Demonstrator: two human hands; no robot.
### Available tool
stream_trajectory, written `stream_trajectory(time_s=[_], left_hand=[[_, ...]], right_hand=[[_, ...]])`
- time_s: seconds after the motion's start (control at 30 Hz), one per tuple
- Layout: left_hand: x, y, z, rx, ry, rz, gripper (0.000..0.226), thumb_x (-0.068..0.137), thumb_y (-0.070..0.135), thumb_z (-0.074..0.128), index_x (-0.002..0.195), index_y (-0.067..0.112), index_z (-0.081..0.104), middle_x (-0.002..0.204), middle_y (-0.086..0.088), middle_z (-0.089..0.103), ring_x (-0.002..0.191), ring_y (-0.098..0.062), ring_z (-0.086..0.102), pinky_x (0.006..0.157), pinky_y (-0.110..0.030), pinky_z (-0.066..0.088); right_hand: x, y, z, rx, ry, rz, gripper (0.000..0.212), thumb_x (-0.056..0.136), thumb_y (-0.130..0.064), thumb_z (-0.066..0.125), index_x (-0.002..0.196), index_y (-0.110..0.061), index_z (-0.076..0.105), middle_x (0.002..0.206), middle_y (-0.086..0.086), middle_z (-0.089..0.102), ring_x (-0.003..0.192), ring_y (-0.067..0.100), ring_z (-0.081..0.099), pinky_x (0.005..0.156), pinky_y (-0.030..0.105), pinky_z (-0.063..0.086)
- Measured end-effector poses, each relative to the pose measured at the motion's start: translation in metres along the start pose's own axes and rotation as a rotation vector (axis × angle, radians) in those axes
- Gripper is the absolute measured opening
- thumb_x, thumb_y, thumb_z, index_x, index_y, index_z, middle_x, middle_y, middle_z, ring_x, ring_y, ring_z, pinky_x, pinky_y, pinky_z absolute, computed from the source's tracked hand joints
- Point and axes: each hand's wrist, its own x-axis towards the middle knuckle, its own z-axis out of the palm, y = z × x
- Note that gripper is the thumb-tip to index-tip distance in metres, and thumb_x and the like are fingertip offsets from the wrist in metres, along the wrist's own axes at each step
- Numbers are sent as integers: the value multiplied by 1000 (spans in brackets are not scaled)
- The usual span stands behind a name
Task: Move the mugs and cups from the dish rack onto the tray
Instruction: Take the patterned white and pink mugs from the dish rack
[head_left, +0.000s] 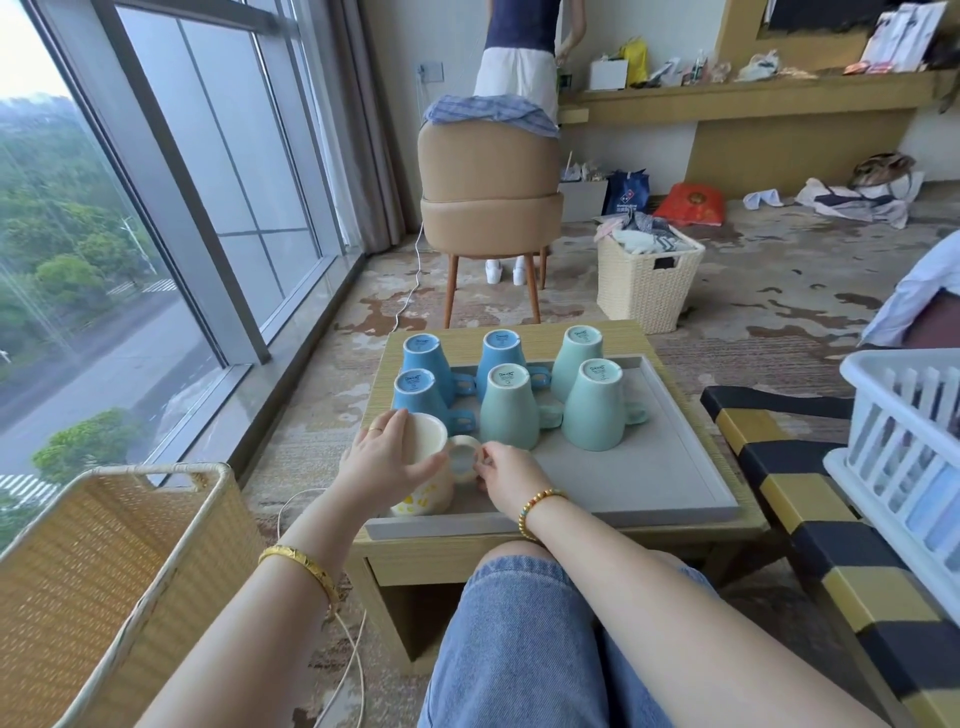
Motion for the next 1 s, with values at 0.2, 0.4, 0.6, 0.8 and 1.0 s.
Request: stream_trajectory(time_s=[0.2,0.4,0.6,0.8,1.0], left_hand=[[-2,43,-23,-175,334,21,53,92,44,45,136,15,42,136,-11,49,129,-28,36,104,-39,31],[-12,155,-21,-416,430,260,29,91,13,47,117,10,59,119,-13,60,115,-30,50,96,-36,39],[-50,281,12,-565,252,505,31,91,15,46,120,13,57,118,-9,59,111,-22,53,88,-26,38],[-94,364,52,-564,26,688,34,91,14,45,124,14,55,118,-6,59,107,-18,55,83,-20,38],[-116,414,88,-450,-161,763,32,94,16,44,124,12,55,124,-6,60,110,-24,56,89,-28,45]], right_hand=[[-24,0,-45,-54,123,-61,33,97,-22,34,125,-18,49,116,9,64,105,25,60,91,35,49],[-65,5,-138,-22,378,-122,26,97,-23,34,109,-19,57,101,3,68,93,20,61,78,34,52],[-134,59,-226,6,625,-82,24,96,-18,35,100,-23,58,78,-9,62,75,15,60,66,28,46],[-197,123,-301,-20,779,110,24,93,-15,35,97,-21,59,87,-1,67,87,24,64,81,40,52],[-235,185,-330,-44,793,331,27,91,-7,35,97,-17,60,102,9,68,93,27,62,82,32,47]])
